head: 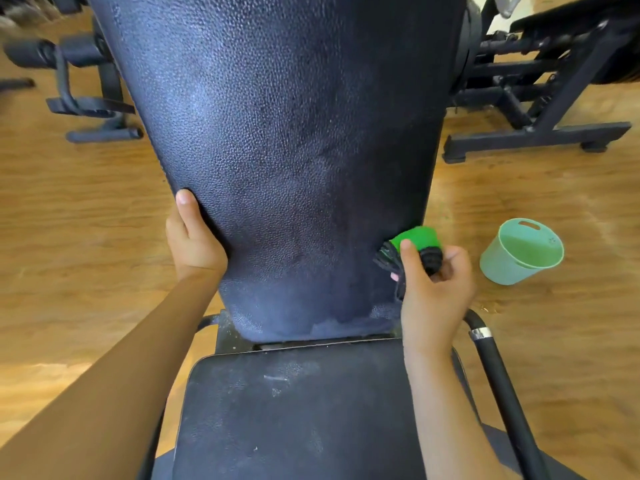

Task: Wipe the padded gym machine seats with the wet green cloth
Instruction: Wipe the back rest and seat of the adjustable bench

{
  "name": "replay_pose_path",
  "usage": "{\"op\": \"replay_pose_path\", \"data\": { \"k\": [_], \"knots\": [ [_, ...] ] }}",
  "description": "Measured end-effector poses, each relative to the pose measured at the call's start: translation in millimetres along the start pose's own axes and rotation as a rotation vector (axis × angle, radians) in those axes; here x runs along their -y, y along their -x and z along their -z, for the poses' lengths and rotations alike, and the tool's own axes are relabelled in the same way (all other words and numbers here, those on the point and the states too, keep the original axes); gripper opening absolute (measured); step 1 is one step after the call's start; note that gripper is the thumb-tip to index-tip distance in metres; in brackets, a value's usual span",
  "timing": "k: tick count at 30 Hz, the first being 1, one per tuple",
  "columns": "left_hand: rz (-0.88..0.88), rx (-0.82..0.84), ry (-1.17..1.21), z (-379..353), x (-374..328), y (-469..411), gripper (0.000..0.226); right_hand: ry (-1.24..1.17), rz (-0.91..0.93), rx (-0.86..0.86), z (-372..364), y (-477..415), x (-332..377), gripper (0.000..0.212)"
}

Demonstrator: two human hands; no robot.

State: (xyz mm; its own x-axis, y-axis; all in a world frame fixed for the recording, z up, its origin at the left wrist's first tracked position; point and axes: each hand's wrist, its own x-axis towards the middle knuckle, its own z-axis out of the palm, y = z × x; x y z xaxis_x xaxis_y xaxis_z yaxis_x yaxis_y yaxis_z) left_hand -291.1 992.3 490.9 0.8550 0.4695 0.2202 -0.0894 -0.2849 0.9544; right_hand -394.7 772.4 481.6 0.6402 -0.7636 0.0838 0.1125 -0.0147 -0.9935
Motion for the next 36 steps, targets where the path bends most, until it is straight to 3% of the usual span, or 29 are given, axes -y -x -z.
{"op": "replay_pose_path", "data": {
  "k": [5,9,15,18,23,33,36],
  "knots": [
    [0.001,0.004,0.023,-1,-2,4,0.037,0.095,-0.269,-0.028,24,27,-51,0.019],
    [0.021,0.007,0.009,0,-5,4,0.033,0.061,-0.381,-0.044,28,22,-49,0.013],
    [0.026,0.003,-0.003,0,-4,5,0.034,-0.089,-0.239,-0.03,12,-11,-6,0.01],
    [0.027,-0.004,0.0,0,-3,4,0.031,-0.067,-0.112,0.025,5,-29,11,0.008],
    [0.018,-0.006,0.02,0,-1,4,0.032,0.007,-0.067,0.081,17,-23,-10,0.007],
    [0.0,0.011,0.031,0,-1,3,0.032,0.37,-0.375,0.014,54,38,-117,0.011],
    [-0.021,0.01,0.038,1,1,3,0.032,0.351,-0.422,-0.035,51,41,-121,0.011]
  ]
}}
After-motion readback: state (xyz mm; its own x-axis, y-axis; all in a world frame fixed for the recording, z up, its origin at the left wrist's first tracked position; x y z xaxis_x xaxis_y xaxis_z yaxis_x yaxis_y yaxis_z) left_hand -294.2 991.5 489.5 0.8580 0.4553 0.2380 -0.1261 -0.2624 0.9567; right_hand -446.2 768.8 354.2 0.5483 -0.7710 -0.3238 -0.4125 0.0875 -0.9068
